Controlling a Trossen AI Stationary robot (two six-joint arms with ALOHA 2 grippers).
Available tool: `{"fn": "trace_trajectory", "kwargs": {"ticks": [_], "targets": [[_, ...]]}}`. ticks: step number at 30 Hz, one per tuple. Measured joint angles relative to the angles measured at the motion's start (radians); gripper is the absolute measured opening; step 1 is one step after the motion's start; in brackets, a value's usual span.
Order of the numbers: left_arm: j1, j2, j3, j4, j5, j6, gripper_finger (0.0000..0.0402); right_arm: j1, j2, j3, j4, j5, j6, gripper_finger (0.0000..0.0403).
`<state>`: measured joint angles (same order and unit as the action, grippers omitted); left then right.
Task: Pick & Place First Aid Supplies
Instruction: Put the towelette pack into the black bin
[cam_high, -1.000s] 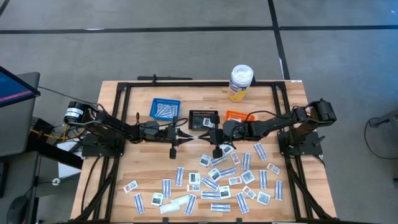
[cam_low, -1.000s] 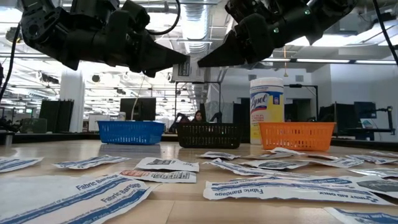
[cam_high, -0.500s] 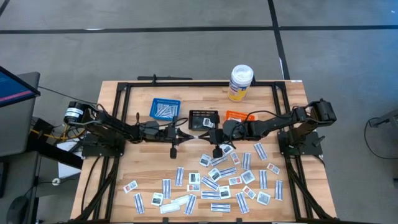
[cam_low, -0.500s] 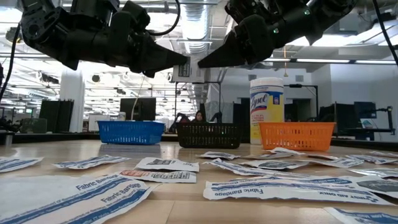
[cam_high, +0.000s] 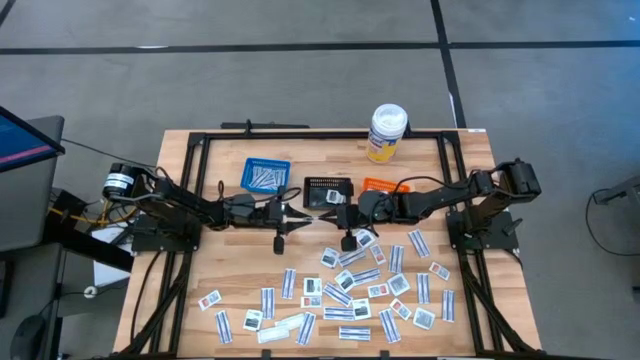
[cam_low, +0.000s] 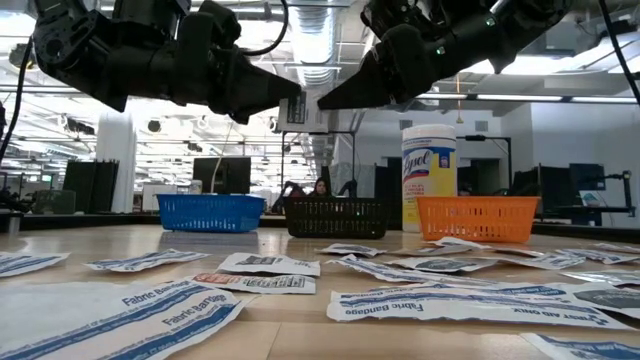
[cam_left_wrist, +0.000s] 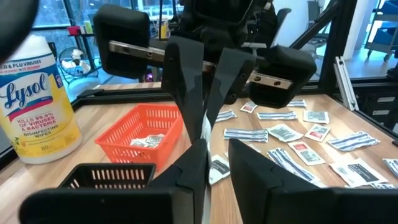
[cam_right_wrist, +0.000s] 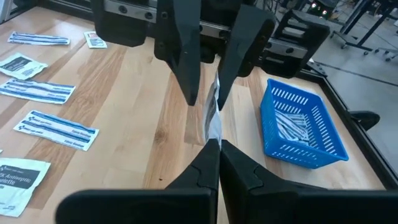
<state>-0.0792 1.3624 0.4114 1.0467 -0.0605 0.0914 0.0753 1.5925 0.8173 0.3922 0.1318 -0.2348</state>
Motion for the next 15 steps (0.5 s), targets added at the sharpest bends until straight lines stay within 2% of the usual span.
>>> {"fn": "trace_trajectory", "kwargs": {"ticks": [10,15], "targets": [[0.003,0.0,0.019,0.009,0.001,0.002,0.005,0.0,0.0,0.0,0.02,0.0,0.0,0.0],[0.003,0.0,0.019,0.008,0.0,0.006,0.0014,0.0,0.0,0.0,0.024,-0.001,0.0,0.0]]}}
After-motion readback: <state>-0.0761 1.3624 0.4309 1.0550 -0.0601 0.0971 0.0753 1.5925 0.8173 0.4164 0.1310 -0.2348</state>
